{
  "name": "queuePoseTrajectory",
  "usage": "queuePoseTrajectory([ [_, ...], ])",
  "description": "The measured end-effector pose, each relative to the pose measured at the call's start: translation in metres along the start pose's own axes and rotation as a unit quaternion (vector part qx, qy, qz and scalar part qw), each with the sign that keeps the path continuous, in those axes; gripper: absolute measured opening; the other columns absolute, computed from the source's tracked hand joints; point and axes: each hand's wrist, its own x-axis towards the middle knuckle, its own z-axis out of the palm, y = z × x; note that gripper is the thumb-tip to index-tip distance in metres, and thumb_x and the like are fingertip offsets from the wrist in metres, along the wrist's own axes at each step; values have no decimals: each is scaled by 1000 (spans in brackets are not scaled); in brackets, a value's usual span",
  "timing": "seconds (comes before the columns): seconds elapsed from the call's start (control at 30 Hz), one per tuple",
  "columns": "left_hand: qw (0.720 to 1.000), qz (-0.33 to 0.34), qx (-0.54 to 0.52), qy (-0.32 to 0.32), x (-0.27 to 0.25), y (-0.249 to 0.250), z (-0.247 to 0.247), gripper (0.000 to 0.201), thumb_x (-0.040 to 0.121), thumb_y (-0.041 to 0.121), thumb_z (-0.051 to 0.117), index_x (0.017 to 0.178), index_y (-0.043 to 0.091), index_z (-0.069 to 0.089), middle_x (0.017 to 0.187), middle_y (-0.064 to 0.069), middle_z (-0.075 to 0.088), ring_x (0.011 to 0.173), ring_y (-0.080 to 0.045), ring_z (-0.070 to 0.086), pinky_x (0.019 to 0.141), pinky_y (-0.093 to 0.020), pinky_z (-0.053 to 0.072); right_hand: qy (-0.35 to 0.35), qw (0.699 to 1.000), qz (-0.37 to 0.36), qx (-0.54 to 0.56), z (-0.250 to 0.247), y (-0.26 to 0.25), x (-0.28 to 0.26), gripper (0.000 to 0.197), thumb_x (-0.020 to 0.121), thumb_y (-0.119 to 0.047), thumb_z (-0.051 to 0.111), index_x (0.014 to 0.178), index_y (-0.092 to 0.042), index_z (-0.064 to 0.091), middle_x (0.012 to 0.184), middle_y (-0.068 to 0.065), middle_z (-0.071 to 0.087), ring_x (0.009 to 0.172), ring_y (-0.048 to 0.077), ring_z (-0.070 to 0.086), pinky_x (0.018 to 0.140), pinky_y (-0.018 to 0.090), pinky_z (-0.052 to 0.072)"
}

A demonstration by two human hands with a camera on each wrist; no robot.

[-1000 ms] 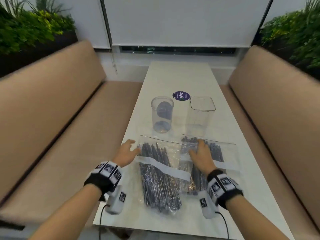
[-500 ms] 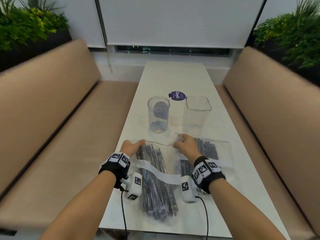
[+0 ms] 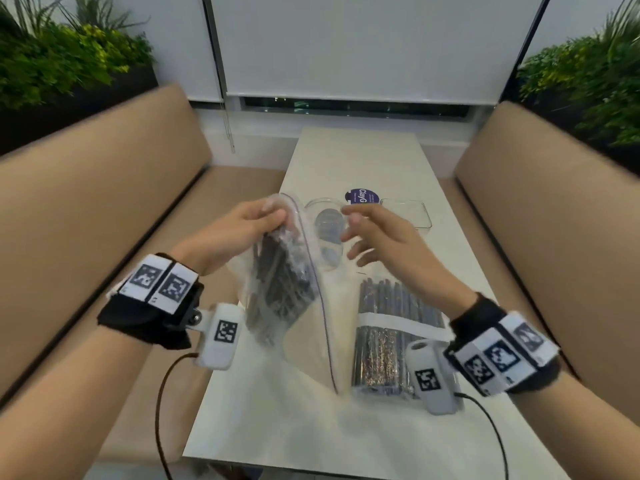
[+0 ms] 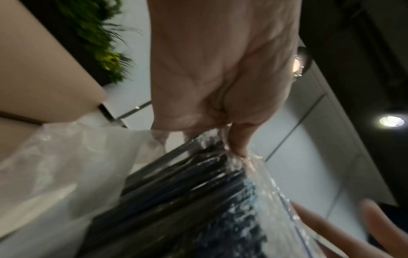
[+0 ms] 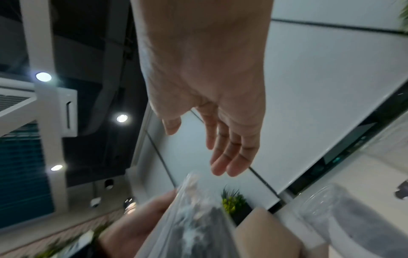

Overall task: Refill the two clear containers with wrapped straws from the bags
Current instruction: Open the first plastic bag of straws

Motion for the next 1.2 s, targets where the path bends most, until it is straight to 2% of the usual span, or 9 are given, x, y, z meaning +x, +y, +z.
queuePoseTrajectory([
  [0.13, 996, 38, 71, -30, 5, 11, 22, 23, 100, 13, 47, 85, 14, 64, 84, 11, 60, 83, -3, 54, 79, -14, 42, 77, 994, -65, -48, 34, 4, 11, 14, 87, -15, 69, 100, -19, 67, 79, -1, 65, 66, 9, 63, 65, 24, 55],
  [0.23, 970, 67, 196, 130, 9, 1, 30, 13, 94, 27, 59, 81, 27, 64, 93, 15, 56, 87, -5, 56, 90, -21, 46, 113, 993, -42, -11, 38, 9, 19, 16, 82, -4, 68, 92, -17, 67, 64, -10, 60, 57, 4, 58, 65, 26, 51],
  [0.33, 937, 23, 145, 318, 2, 2, 37, 22, 84, 46, 66, 91, 27, 59, 99, 7, 48, 88, -11, 52, 81, -25, 46, 118, 992, -15, 52, 37, 9, 20, 25, 82, -3, 72, 105, -10, 62, 58, -6, 59, 56, 9, 58, 63, 25, 52],
  [0.47, 974, -53, -46, 217, -1, 23, 46, 33, 81, 41, 72, 84, 10, 60, 73, -4, 61, 64, -14, 59, 59, -26, 54, 77, 994, -44, 64, 44, 1, 17, 33, 80, -1, 73, 109, -11, 60, 60, -6, 64, 61, 11, 63, 63, 23, 54],
  [0.67, 979, -53, -106, 163, -10, 25, 34, 17, 90, 8, 65, 94, -8, 66, 80, -17, 71, 60, -14, 70, 58, -23, 58, 55, 994, -16, 92, 45, 1, 15, 29, 85, -10, 71, 112, -12, 60, 83, 11, 72, 80, 22, 72, 81, 36, 59],
  [0.8, 975, -74, -162, 134, -16, 29, 30, 6, 87, 1, 65, 88, -4, 69, 72, -10, 74, 61, -13, 71, 59, -19, 59, 58, 993, 25, 95, 42, -3, 18, 11, 89, -8, 62, 100, -9, 65, 84, 14, 70, 73, 16, 68, 72, 31, 58],
  [0.97, 971, -79, -128, 187, -16, 35, 46, 10, 81, 2, 72, 72, 4, 68, 54, -4, 69, 47, -10, 64, 52, -17, 57, 47, 997, 31, 48, 50, -9, 20, 19, 88, -26, 65, 92, -8, 69, 87, 14, 73, 80, 29, 71, 81, 49, 60],
  [1.1, 972, -84, -159, 154, -19, 32, 45, 3, 81, 0, 71, 79, 1, 70, 60, -8, 71, 50, -10, 67, 53, -16, 56, 40, 996, 32, 66, 45, -10, 18, 22, 91, -18, 65, 93, 4, 68, 89, 27, 69, 74, 27, 67, 74, 41, 60],
  [1.2, 970, -94, -187, 122, -23, 34, 38, 9, 82, -1, 69, 88, -6, 71, 65, -11, 72, 56, -13, 70, 58, -17, 58, 11, 992, 42, 122, 36, -10, 15, 20, 94, -8, 59, 98, 9, 68, 85, 22, 67, 73, 24, 68, 66, 31, 60],
])
